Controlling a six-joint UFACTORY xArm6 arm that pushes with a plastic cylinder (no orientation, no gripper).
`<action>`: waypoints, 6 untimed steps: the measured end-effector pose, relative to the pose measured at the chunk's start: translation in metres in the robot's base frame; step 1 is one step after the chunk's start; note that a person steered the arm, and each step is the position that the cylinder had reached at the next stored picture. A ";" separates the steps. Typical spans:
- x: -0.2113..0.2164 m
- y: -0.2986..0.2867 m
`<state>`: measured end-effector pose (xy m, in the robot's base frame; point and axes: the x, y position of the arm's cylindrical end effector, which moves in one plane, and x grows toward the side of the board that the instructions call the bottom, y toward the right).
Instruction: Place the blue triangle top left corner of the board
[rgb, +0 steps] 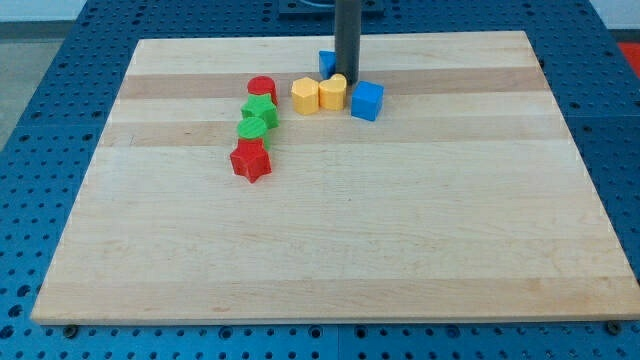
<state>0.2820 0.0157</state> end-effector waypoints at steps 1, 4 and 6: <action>-0.016 0.000; -0.038 -0.019; -0.012 -0.023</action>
<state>0.2695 -0.0078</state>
